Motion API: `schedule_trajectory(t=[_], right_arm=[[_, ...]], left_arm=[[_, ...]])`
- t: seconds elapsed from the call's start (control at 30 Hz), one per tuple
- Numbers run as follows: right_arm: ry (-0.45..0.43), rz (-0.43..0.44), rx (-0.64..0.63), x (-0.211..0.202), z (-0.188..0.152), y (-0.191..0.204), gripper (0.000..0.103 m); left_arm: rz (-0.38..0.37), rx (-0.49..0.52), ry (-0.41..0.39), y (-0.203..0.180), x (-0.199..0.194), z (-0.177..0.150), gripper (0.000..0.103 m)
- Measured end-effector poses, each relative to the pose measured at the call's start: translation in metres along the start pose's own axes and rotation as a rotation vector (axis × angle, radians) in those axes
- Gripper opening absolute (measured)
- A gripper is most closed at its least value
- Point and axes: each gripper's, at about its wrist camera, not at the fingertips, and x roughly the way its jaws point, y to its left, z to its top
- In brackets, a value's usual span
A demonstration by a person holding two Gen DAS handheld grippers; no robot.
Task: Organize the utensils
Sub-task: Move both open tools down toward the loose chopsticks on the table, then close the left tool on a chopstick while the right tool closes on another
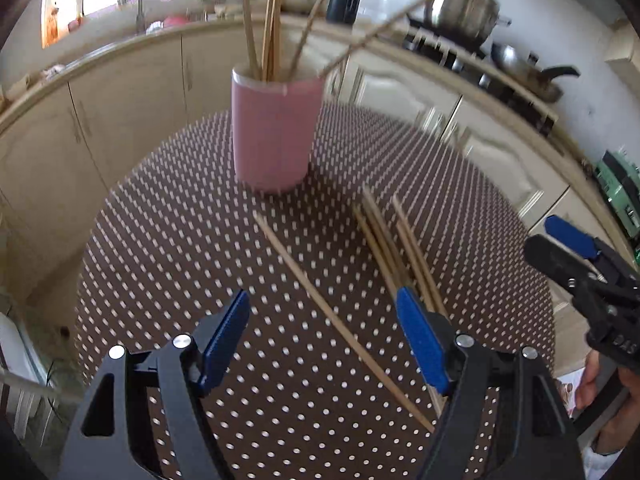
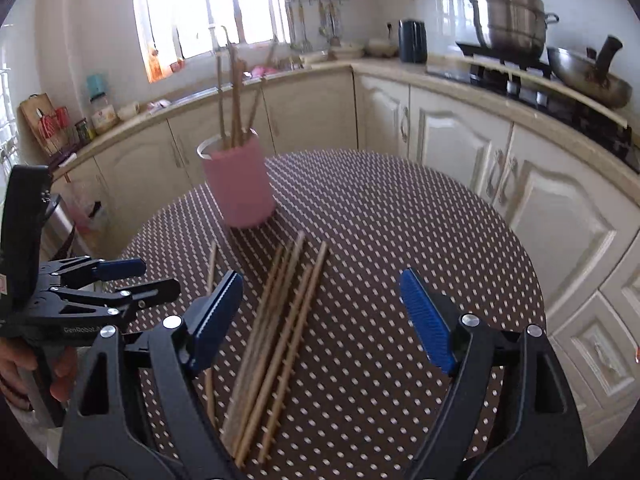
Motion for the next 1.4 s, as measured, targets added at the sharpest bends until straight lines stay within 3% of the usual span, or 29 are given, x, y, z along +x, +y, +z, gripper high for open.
schedule_trajectory(t=[0.23,0.37,0.43,0.53,0.57,0.7,0.87,1.07,1.4], right_arm=[[0.122,0.000,-0.007,0.022,-0.012,-0.009,0.080],[0.204,-0.012,-0.026,0.038,-0.013,-0.009,0.080],[0.241,-0.009,-0.026,0.048,-0.013,-0.010,0.080],[0.293,-0.002,-0.008,0.061,-0.012,-0.013,0.079],[0.305,0.011,-0.001,0.065,-0.011,-0.013,0.074],[0.369,0.020,-0.011,0.080,-0.010,-0.009,0.051],[0.422,0.027,-0.013,0.094,-0.009,-0.005,0.039],[0.443,0.066,0.013,0.104,-0.003,-0.002,0.039],[0.484,-0.068,-0.111,0.132,0.016,0.036,0.029]], left_arm=[[0.061,0.003,0.118,-0.006,0.038,-0.005,0.074],[0.089,0.001,0.134,-0.005,0.053,-0.002,0.051],[0.098,0.016,0.146,-0.008,0.059,0.001,0.044],[0.149,0.043,0.134,-0.007,0.064,0.003,0.021],[0.162,0.052,0.132,-0.008,0.065,0.003,0.015],[0.142,0.058,0.132,-0.001,0.070,0.010,0.013],[0.129,0.075,0.134,0.003,0.063,0.009,0.013],[0.100,0.086,0.136,0.010,0.059,0.007,0.011],[0.115,0.121,0.135,-0.001,0.062,0.007,0.011]])
